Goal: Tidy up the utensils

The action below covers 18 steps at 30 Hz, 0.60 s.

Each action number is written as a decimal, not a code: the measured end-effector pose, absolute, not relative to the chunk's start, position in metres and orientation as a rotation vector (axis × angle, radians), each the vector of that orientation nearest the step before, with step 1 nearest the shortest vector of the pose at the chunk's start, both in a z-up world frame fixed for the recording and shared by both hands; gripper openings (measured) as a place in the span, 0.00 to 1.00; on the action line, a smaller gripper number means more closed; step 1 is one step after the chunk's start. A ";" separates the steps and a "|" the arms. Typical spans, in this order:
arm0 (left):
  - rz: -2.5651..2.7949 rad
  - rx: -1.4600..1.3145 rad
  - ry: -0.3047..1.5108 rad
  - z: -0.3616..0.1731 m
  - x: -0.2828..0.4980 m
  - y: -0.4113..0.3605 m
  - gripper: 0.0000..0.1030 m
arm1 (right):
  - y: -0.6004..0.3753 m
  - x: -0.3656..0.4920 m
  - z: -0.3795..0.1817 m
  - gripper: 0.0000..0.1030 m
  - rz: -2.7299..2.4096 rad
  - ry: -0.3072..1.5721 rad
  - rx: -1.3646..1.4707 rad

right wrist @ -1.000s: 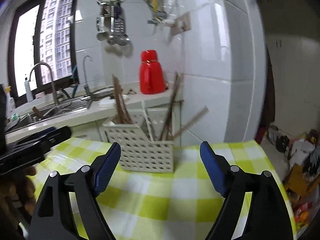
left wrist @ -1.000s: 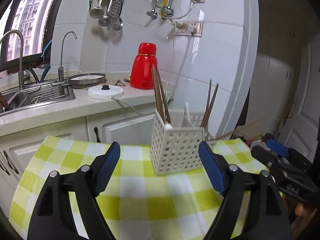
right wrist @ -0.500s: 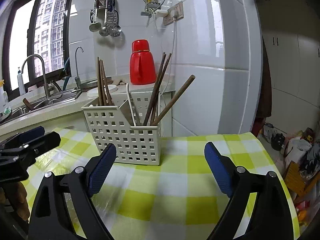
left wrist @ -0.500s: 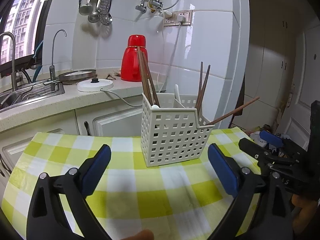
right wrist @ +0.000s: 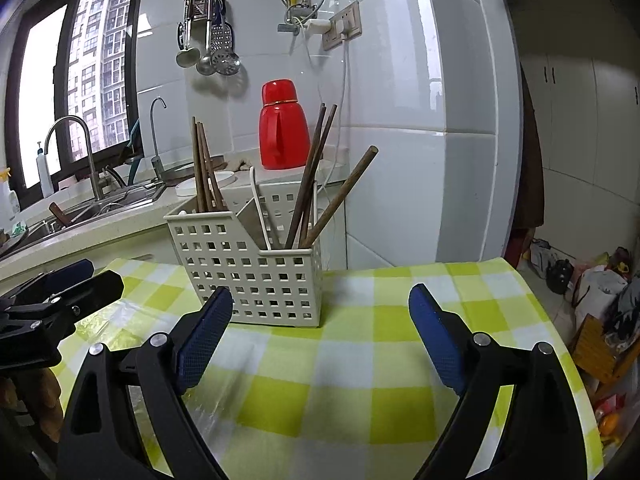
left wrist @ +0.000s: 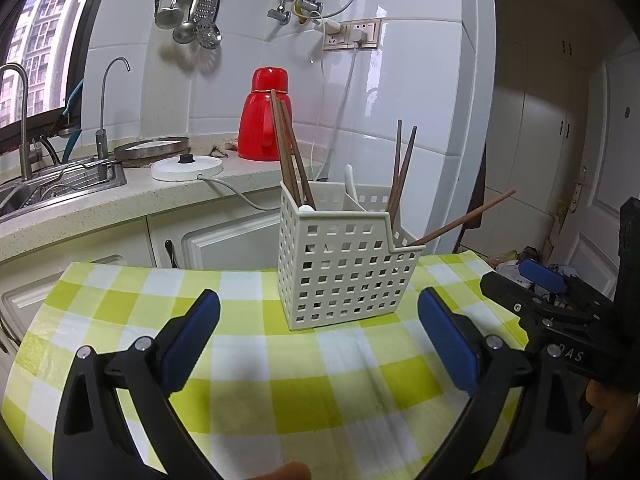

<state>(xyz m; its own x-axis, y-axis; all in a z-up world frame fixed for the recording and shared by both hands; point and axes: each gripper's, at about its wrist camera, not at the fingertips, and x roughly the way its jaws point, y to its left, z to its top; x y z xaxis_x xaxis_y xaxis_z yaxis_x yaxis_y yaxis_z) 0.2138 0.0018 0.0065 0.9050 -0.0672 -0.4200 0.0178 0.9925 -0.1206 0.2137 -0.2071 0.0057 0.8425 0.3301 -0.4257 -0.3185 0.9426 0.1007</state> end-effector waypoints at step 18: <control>-0.051 -0.112 0.434 0.008 0.212 -0.002 0.93 | -0.208 0.214 0.007 0.82 0.351 0.452 0.028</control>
<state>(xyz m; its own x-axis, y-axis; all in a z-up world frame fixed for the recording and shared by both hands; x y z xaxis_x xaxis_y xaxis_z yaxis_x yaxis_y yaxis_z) 0.2123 -0.0016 0.0081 0.9063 -0.0728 -0.4163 0.0252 0.9926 -0.1187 0.2141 -0.2076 0.0074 0.8406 0.3380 -0.4233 -0.3256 0.9398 0.1039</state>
